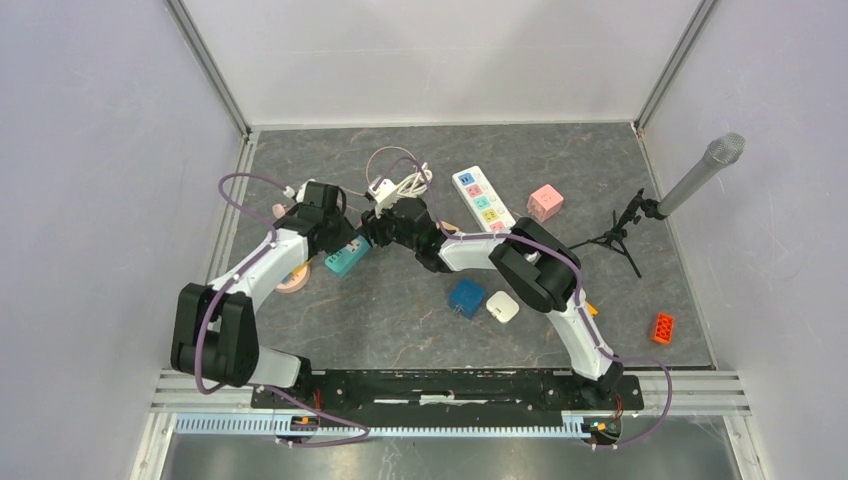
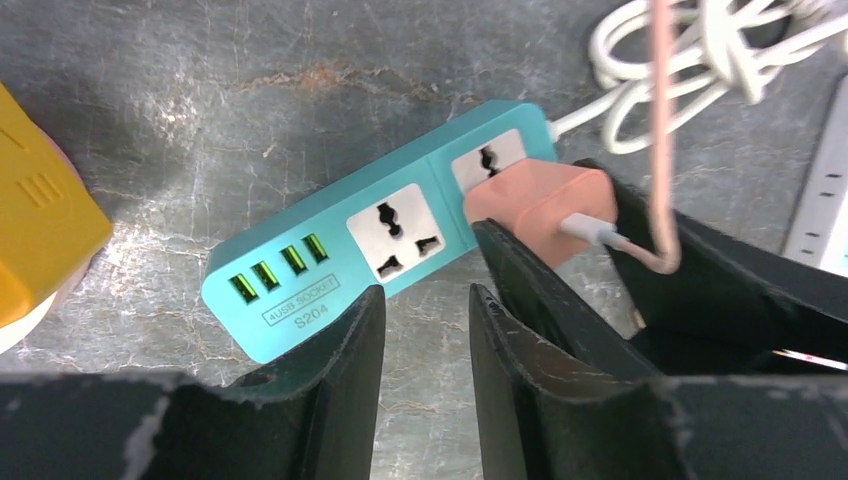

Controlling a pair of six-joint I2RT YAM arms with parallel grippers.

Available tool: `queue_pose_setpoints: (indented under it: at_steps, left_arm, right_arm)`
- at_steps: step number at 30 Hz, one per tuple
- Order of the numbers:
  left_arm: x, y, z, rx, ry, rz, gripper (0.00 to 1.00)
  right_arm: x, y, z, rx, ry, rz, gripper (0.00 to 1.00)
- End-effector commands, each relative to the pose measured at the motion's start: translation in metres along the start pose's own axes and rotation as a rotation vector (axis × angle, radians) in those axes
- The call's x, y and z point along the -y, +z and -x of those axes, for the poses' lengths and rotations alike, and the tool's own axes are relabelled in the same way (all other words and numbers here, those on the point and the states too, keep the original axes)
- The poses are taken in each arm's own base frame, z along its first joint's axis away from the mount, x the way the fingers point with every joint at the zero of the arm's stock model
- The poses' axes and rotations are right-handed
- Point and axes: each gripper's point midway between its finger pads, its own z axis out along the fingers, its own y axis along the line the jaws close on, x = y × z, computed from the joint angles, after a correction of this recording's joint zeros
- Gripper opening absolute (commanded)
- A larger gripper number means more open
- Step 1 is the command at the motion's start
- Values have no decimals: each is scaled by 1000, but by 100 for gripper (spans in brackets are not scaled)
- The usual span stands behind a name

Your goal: Pull the plug off the socket

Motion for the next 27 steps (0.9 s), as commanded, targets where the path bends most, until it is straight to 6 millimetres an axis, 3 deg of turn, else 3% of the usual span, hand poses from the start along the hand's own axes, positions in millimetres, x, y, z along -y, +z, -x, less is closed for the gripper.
queue_pose_setpoints:
  at_steps: [1,7,16,19,23,27]
  left_arm:
    - [-14,17,-21,-63,20,33,42]
    - [-32,25,-37,-89,15,86,40]
    - [-52,26,-40,-79,3,178,42]
    - [-53,27,-41,-84,0,182,42]
    - [-53,28,-42,-90,1,183,41]
    - [-49,26,-40,-86,-1,168,41]
  right_arm:
    - [-5,-6,45,87,-3,6,8]
    - [-6,-8,51,101,9,13,3]
    - [-15,-26,97,200,75,101,0]
    - [-20,-26,100,217,68,127,0]
    - [-23,-20,84,162,-36,51,0]
    - [-3,-28,87,159,-6,-17,0]
